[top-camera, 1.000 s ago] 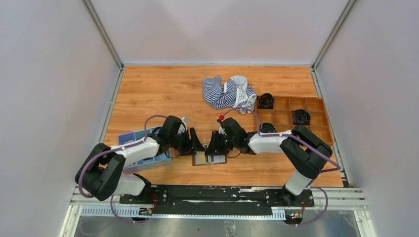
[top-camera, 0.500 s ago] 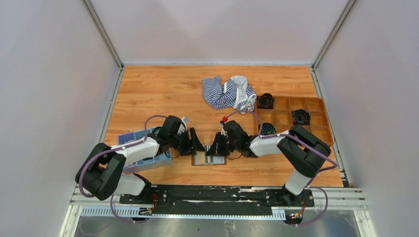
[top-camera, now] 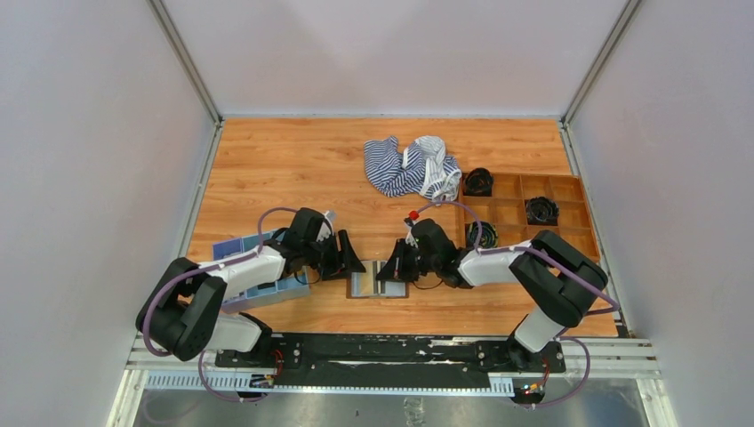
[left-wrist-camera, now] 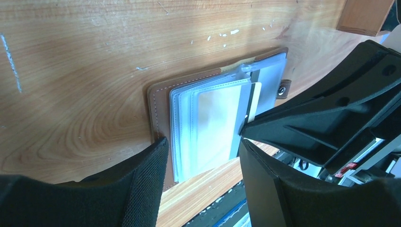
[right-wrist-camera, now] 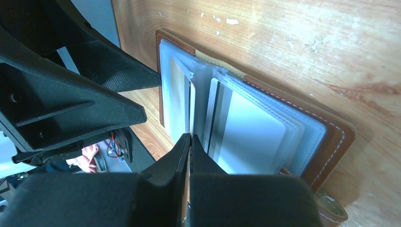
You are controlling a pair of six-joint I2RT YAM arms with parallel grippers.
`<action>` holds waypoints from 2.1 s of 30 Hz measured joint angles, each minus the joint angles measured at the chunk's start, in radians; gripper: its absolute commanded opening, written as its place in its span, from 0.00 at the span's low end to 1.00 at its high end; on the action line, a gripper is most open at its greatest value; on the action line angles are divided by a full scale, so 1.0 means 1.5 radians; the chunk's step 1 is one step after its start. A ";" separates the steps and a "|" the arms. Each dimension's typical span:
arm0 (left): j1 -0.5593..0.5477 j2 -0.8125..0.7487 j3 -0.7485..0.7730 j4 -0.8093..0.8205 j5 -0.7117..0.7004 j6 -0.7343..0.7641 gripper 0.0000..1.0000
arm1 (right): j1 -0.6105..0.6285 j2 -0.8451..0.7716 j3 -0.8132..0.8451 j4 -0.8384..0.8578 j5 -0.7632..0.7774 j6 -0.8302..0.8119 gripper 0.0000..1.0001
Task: Take the credit cards out of the card holder
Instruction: Remove the credit card from the card holder.
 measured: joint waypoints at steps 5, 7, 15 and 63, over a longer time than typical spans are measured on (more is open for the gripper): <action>0.000 0.000 0.000 -0.004 -0.001 0.003 0.62 | -0.008 -0.014 -0.016 0.001 -0.004 0.004 0.00; 0.000 0.000 0.000 -0.005 -0.001 0.003 0.61 | -0.015 -0.019 -0.026 0.002 -0.008 0.005 0.00; 0.000 0.006 -0.003 -0.005 0.000 0.005 0.61 | -0.046 -0.024 -0.055 0.021 -0.035 0.013 0.00; -0.028 0.107 0.019 0.151 0.052 -0.050 0.60 | -0.103 -0.102 -0.141 0.017 -0.067 -0.002 0.00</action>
